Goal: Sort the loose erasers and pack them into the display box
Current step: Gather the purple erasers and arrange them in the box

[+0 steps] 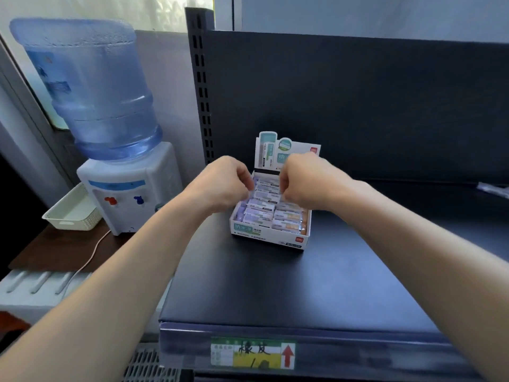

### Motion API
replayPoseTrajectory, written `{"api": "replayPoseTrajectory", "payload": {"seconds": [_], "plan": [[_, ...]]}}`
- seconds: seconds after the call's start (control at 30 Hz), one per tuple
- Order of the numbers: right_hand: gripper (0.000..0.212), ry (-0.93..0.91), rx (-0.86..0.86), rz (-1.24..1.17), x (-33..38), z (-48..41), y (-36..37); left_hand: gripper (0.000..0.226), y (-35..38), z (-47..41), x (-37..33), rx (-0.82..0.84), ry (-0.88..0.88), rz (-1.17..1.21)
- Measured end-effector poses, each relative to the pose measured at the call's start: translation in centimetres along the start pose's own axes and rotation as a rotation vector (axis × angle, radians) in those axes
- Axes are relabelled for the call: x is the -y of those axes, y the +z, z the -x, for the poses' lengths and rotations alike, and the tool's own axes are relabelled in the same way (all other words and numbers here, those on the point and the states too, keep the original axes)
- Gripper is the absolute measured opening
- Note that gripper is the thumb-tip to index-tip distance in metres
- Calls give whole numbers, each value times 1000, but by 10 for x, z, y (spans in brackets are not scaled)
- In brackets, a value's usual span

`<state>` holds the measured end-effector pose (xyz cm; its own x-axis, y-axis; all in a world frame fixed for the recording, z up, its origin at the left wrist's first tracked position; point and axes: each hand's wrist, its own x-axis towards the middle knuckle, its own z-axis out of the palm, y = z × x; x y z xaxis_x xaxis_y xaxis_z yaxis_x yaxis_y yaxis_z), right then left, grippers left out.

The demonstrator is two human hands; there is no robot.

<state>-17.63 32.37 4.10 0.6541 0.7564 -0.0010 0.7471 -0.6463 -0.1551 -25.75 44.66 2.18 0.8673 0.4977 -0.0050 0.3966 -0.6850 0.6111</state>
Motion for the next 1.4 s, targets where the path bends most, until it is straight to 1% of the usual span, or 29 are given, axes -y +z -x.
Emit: {"api": "replayPoseTrajectory", "payload": {"seconds": [0.03,0.1,0.2,0.23,0.3,0.37,0.47,0.6,0.77,0.87,1.0,1.07,1.2,1.4], "plan": [[16,20,-33,47,-6,7,-7,16,1,-1,-9,-25,40,5],[2,84,-66,137,-23,23,-22,14,8,-3,-31,-33,146,-6],[28,211,-66,237,-57,47,-38,8,29,2,-74,8,329,-75],[33,247,-65,265,-70,55,-42,7,37,5,-89,36,383,-92],[37,307,-59,295,-100,71,-46,6,55,10,-119,109,476,-107],[33,358,-56,307,-131,87,-50,5,74,14,-148,167,550,-123],[15,417,-57,291,-182,116,-58,5,108,15,-196,207,615,-138],[9,515,-58,283,-270,161,-72,6,163,14,-266,260,669,-173],[5,599,-60,284,-375,207,-85,8,228,15,-344,302,736,-187],[14,634,-41,269,-418,226,-86,7,258,11,-375,327,732,-193],[16,658,-25,232,-452,241,-85,6,285,4,-399,367,722,-211],[14,666,-24,208,-461,244,-85,6,292,2,-407,383,716,-230],[15,683,-10,186,-473,243,-81,9,304,-10,-415,361,680,-268],[18,737,-14,208,-485,233,-82,6,321,-42,-423,397,689,-205]]}}
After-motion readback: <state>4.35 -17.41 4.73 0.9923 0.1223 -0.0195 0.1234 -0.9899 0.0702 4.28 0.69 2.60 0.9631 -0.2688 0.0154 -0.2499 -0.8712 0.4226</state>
